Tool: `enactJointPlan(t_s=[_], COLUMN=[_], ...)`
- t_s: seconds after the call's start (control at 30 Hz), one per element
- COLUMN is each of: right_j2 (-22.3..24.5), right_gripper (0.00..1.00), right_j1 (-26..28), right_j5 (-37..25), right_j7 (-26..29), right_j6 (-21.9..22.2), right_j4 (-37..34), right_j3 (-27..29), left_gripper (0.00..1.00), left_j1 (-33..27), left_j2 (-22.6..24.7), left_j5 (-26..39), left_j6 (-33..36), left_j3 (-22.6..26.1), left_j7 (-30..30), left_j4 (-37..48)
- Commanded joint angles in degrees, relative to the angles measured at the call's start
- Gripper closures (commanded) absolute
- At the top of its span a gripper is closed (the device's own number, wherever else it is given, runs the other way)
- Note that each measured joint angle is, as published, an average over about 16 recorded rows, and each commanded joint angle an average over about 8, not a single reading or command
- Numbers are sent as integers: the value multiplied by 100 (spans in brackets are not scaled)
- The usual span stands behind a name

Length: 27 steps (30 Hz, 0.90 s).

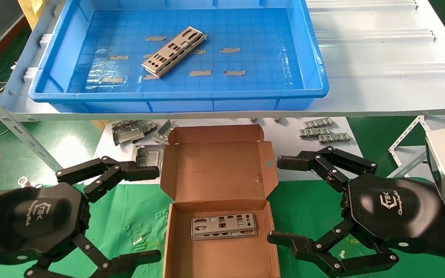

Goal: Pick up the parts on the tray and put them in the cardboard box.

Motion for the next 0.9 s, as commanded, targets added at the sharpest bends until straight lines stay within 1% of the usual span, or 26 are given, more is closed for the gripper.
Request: enactJointPlan(t_s=[0.03, 0.9], right_j2=[0, 0], right_gripper=[0, 0], right_j1=[0, 0], right_j5=[0, 0], right_j7=[0, 0], right_j6=[0, 0], right_j4=[0, 0], right_j3=[0, 0], left_gripper=[0, 0], left_j1=[0, 0], left_j2=[0, 0], left_j5=[0, 0], left_j6=[0, 0], left_j3=[0, 0], left_j7=[0, 0], left_j4=[0, 0])
